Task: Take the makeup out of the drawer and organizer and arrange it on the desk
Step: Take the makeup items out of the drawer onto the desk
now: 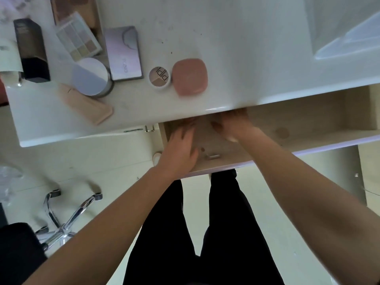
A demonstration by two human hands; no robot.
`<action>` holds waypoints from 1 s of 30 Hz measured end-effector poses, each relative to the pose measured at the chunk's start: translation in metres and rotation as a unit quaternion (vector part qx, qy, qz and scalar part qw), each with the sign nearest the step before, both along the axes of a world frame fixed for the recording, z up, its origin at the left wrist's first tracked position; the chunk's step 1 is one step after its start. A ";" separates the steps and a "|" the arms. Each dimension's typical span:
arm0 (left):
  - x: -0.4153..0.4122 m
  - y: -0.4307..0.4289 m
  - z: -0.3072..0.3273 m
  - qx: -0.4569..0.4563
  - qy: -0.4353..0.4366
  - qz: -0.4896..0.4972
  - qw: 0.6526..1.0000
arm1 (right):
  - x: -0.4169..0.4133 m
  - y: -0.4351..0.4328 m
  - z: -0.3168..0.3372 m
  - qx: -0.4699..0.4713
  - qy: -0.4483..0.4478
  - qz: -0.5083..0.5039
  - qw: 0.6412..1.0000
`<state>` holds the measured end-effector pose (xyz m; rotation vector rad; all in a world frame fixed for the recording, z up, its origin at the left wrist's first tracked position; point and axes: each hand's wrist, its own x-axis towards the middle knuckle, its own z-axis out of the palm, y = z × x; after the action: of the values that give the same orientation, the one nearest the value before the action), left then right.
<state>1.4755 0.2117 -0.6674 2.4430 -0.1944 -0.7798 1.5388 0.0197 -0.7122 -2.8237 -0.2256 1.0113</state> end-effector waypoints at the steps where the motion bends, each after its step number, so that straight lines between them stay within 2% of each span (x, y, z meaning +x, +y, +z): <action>1: 0.009 -0.005 -0.005 0.012 0.005 0.015 1.000 | 0.007 0.001 -0.005 0.014 -0.003 0.001 1.000; 3: 0.025 -0.014 -0.018 0.069 0.014 0.029 0.997 | 0.014 0.000 -0.017 0.031 -0.008 -0.009 0.999; 6: 0.049 -0.026 -0.045 0.163 0.007 0.003 0.987 | 0.007 -0.007 -0.024 0.008 -0.030 0.013 0.999; 9: 0.068 -0.033 -0.070 0.123 0.010 0.028 0.992 | -0.015 -0.022 -0.021 0.011 -0.053 0.035 0.998; 14: 0.070 -0.039 -0.092 0.128 0.013 0.029 0.991 | -0.045 -0.043 -0.015 0.005 0.006 0.025 1.000; 18: 0.045 -0.035 -0.079 0.205 -0.005 -0.078 0.976 | -0.021 -0.039 -0.018 -0.021 0.016 0.026 0.999; 21: 0.025 -0.026 -0.072 0.208 -0.031 -0.123 0.970 | 0.002 -0.027 -0.019 0.049 -0.005 -0.021 0.999; 25: 0.033 -0.023 -0.067 0.214 -0.046 -0.098 0.971 | 0.022 -0.014 -0.013 0.102 0.048 -0.122 0.986; 28: 0.055 -0.029 -0.071 0.209 -0.033 -0.050 0.976 | 0.019 -0.010 -0.019 0.115 0.005 -0.103 0.988; 30: 0.064 -0.036 -0.077 0.182 -0.011 -0.016 0.983 | 0.006 -0.012 -0.023 0.086 -0.016 -0.066 0.994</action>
<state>1.5397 0.1759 -0.7440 2.7993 -0.1058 -0.8657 1.5450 0.0078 -0.7356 -2.6608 -0.1216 0.8739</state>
